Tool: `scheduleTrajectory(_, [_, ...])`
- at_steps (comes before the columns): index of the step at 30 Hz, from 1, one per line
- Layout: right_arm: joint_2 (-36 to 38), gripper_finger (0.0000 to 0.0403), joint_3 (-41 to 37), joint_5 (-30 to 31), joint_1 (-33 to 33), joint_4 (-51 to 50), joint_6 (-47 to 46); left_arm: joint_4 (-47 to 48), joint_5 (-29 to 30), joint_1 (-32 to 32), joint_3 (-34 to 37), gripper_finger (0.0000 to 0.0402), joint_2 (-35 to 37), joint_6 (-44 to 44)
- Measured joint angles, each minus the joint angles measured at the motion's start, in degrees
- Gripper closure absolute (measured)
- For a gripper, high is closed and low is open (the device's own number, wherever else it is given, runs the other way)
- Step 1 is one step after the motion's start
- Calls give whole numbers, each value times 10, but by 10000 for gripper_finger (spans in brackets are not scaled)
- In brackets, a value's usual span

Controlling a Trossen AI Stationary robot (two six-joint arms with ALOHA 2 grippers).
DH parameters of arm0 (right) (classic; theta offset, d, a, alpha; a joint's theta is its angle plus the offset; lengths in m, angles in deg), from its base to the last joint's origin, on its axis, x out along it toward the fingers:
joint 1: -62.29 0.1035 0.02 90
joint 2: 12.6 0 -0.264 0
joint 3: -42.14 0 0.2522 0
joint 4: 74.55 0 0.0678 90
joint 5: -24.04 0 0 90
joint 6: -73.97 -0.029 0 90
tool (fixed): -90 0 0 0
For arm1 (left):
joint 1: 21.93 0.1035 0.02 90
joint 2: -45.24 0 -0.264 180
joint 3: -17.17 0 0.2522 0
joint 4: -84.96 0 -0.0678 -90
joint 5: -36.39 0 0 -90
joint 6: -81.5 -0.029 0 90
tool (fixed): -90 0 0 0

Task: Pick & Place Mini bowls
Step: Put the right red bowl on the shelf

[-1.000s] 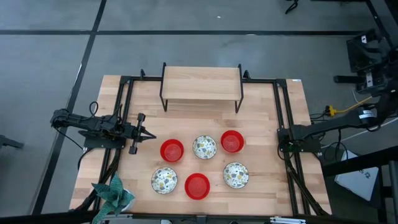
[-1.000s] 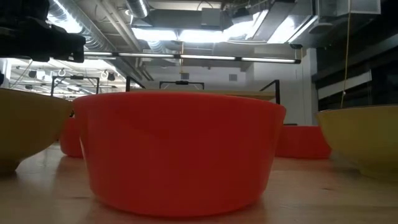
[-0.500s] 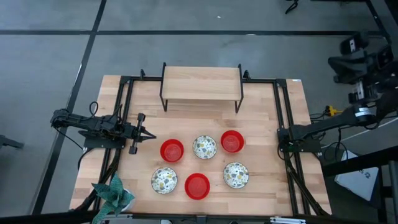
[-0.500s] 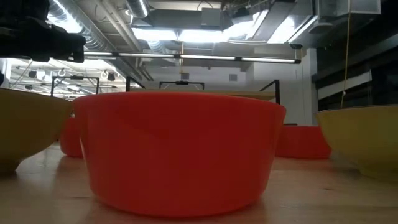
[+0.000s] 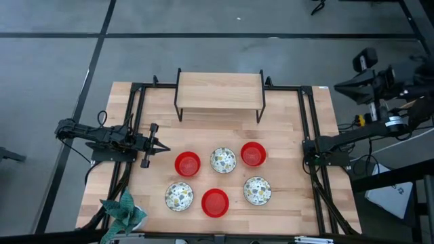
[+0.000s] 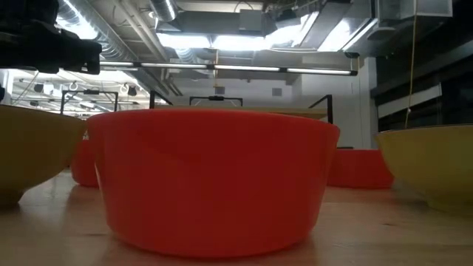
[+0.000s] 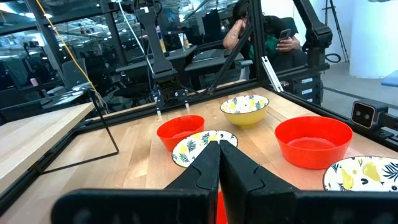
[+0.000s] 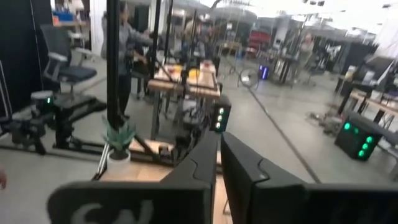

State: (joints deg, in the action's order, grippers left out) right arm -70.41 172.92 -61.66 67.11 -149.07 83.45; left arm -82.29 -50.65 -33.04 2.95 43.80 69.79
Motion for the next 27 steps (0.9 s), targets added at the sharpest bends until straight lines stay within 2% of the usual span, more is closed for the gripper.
scheduleTrajectory(10, [-7, 377, 0, 0, 0, -81, -8, 0, 0, 0, 0, 398, 0, 0])
scheduleTrajectory(19, [-11, 377, 0, 0, 0, -145, -63, 0, 0, 0, 0, 398, 0, 0])
scheduleTrajectory(27, [-11, 377, 0, 1, 0, -154, -21, 0, 0, 0, 0, 398, 0, 0])
